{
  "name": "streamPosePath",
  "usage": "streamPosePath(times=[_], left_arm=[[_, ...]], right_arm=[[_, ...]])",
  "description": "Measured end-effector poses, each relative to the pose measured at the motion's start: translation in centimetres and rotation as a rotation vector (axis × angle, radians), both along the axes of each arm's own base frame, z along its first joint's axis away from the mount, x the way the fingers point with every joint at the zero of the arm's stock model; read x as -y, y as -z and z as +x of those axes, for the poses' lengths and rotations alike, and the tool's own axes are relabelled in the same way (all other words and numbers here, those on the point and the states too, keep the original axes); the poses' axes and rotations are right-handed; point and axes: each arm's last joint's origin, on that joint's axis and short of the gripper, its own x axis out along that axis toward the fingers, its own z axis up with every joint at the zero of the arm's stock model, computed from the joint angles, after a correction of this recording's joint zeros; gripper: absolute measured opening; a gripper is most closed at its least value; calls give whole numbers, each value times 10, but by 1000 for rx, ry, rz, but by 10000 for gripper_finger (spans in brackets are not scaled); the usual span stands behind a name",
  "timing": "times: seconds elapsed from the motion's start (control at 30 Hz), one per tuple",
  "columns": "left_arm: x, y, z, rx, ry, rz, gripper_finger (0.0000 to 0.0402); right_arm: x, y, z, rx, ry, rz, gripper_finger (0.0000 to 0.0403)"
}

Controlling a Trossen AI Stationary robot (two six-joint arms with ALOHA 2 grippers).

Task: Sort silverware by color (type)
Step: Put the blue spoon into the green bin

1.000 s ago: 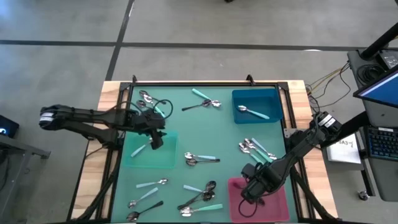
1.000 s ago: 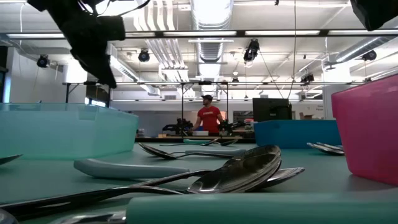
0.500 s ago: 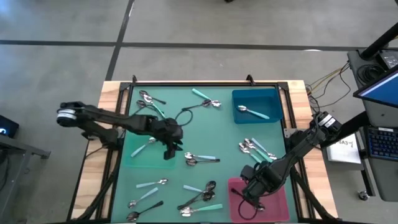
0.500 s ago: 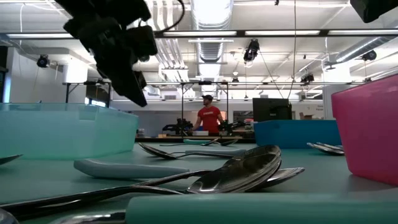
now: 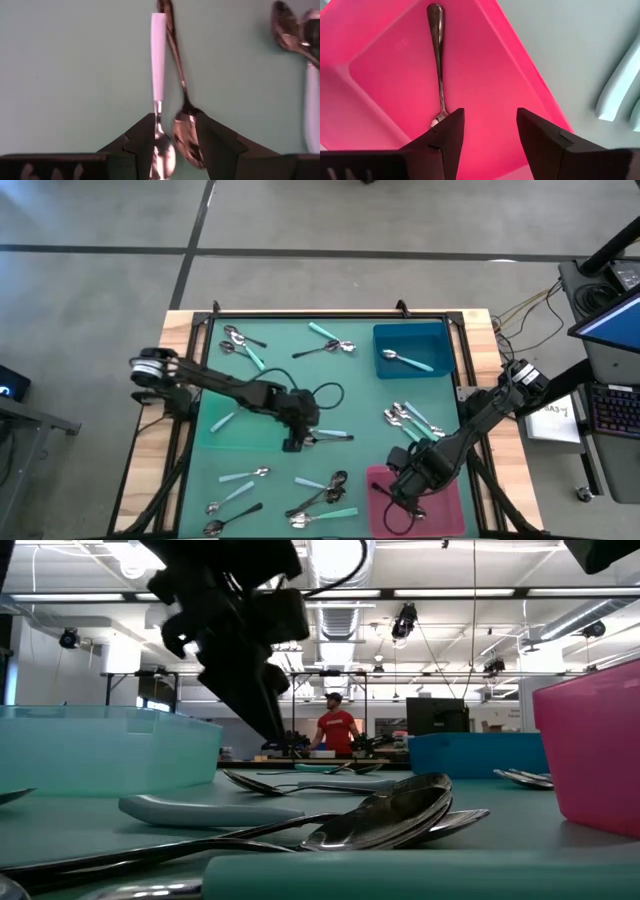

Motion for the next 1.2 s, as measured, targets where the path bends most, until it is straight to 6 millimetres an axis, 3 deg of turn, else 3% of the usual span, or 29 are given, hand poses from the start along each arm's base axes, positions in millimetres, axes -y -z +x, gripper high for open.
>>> streamPosePath(times=[0.4, 0.77, 0.9, 1.03, 1.2], left_arm=[[1, 26, 22, -50, -14, 27, 126], [-3, 50, 21, -108, -66, 80, 122], [-4, 54, 21, -128, -76, 78, 88], [-6, 53, 22, -124, -91, 69, 18], [-13, 50, 24, -122, -121, 53, 6]], right_arm=[[-3, 1, -4, 3, -31, -7, 167], [-3, 1, -3, 9, -53, -10, 168], [-3, 1, -4, 9, -55, -10, 168], [-3, 1, -3, 9, -54, -10, 164], [-3, 1, -3, 6, -32, -10, 160]])
